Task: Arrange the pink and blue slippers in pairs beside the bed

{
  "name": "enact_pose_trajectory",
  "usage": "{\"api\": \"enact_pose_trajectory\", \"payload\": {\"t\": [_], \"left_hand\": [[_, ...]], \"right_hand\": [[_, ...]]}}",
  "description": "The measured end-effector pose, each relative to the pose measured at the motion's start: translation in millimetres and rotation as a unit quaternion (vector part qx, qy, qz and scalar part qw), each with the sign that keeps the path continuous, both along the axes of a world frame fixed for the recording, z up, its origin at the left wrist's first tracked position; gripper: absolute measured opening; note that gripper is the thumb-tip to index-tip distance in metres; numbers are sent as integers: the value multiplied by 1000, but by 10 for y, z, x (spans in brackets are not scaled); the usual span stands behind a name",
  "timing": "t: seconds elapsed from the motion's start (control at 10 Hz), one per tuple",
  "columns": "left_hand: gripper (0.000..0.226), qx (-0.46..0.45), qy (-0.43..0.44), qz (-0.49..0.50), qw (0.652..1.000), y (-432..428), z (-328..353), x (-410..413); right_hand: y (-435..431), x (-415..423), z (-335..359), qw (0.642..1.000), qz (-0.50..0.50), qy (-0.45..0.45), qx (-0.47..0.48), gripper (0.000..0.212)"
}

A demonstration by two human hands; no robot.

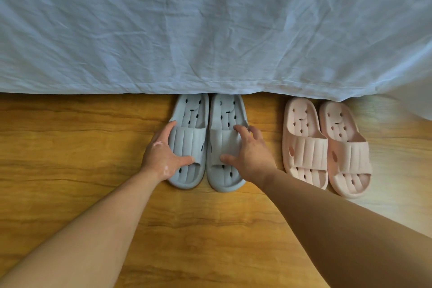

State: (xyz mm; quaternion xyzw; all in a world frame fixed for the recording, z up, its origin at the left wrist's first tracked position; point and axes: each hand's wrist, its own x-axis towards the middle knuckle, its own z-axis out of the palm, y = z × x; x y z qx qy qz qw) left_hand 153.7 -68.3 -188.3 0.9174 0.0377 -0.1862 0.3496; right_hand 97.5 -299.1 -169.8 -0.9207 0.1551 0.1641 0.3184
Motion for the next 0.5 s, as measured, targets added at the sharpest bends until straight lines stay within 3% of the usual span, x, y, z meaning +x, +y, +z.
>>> {"api": "enact_pose_trajectory", "payload": {"t": [0.3,0.5], "left_hand": [[118,13,23,-19,999,-24,51,-55],[127,63,55,-10,996,-2,241,-168]], "right_hand": [[-56,-90,9,1000,8,15,3,87],[-172,-156,218,995,64,66,-30,106]]}}
